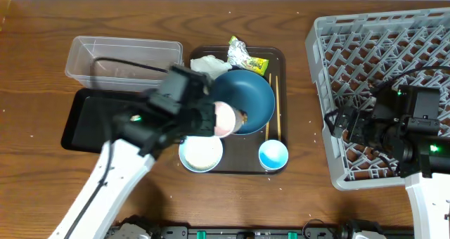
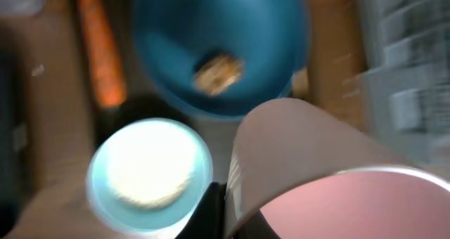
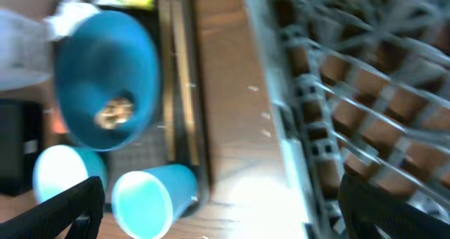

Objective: Sort waste into correct bins and load items into the dishwasher rack
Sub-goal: 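Lift the pink cup and pass it to the right gripper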

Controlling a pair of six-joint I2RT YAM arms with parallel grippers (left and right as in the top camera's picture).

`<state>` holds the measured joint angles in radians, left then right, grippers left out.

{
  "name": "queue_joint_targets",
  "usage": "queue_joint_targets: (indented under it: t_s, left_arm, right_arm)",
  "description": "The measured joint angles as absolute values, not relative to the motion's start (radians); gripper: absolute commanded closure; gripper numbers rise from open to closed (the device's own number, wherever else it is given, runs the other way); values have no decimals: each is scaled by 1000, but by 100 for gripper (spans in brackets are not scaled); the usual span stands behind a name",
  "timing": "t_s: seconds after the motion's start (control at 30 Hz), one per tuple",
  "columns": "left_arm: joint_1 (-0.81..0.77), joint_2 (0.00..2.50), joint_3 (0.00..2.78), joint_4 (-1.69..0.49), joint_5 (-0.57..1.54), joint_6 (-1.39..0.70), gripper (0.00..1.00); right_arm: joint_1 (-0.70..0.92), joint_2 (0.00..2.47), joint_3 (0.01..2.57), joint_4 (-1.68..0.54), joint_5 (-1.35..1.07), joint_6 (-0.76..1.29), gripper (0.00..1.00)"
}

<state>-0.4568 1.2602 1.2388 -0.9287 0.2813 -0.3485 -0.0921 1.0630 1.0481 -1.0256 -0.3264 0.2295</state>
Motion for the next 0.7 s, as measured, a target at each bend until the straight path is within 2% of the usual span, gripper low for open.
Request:
queue_joint_targets:
  t_s: [0.23,0.37,0.53,0.7]
  left_arm:
    - [-347,1250,1240,-789,807,-284,94]
    - [-348,1252,1240,-664,1057,-270,94]
    - [-348,1252,1240,-543,1245,-284,94]
    - [-348,1252,1240,-523,1311,-296,94]
  right_arm:
    - [-99,1063,1048,-873,-920,1,11]
    - [-97,1063,1048,-784,-1235,-67,6]
    - [-54,1063,1048,-696,-1426,-98,7]
    - [18,1062,1048,-619,-1497,-113,10]
